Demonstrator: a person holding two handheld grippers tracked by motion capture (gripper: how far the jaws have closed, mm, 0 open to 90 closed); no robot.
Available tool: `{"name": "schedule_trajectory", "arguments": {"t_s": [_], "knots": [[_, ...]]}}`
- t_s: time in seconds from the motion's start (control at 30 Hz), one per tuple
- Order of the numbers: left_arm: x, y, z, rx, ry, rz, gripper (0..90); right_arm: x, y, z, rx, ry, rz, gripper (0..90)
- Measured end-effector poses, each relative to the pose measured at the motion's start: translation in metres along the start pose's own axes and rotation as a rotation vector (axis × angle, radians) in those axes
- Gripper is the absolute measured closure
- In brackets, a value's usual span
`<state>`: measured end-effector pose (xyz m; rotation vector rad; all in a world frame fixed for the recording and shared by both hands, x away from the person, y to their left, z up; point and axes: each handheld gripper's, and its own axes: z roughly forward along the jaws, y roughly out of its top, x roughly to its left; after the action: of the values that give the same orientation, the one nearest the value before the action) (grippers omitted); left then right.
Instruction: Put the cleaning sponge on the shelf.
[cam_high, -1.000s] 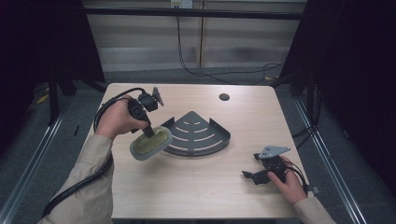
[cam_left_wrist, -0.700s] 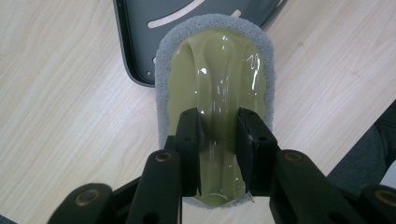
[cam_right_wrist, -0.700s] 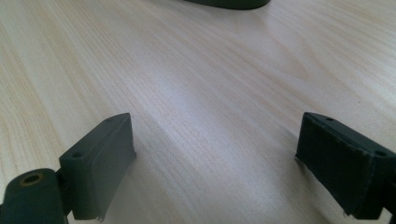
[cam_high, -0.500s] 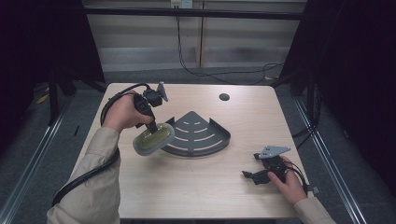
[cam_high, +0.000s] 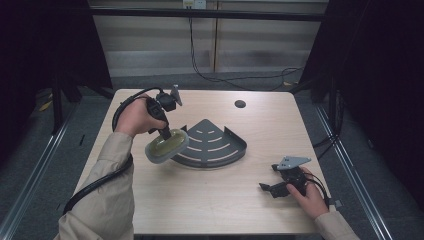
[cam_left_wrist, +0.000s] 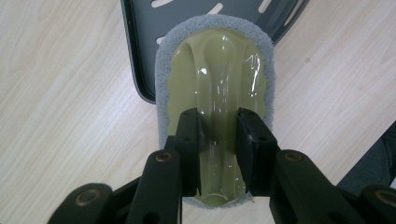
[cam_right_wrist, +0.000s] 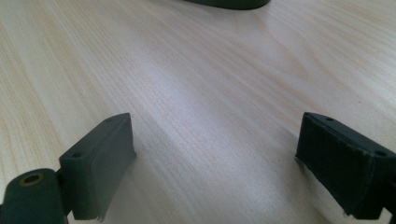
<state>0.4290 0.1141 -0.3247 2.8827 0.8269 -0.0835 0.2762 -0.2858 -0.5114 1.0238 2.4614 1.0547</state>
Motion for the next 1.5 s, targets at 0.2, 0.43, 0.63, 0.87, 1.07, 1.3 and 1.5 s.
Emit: {"name": "schedule_trajectory", "arguments": {"t_s": [0.2,0.43,0.63,0.87,1.07,1.3,1.5], "knots": [[0.001,0.005,0.001,-0.01,-0.004,-0.009,71.5,0.0,0.0,0.0,0.0,0.0,0.0,10.5],[0.003,0.011,0.004,-0.012,-0.007,-0.007,71.5,0.0,0.0,0.0,0.0,0.0,0.0,10.5],[0.005,0.015,0.006,-0.005,-0.002,-0.002,71.6,0.0,0.0,0.0,0.0,0.0,0.0,10.5],[0.008,0.02,0.006,-0.002,-0.007,0.005,71.5,0.0,0.0,0.0,0.0,0.0,0.0,10.5],[0.01,0.025,0.008,0.0,-0.003,-0.001,71.5,0.0,0.0,0.0,0.0,0.0,0.0,10.5],[0.013,0.031,0.011,-0.005,-0.009,0.01,71.5,0.0,0.0,0.0,-0.001,0.002,0.0,10.5],[0.015,0.035,0.013,-0.014,-0.013,0.003,71.5,0.0,0.0,0.0,0.0,0.0,0.0,10.5]]}}
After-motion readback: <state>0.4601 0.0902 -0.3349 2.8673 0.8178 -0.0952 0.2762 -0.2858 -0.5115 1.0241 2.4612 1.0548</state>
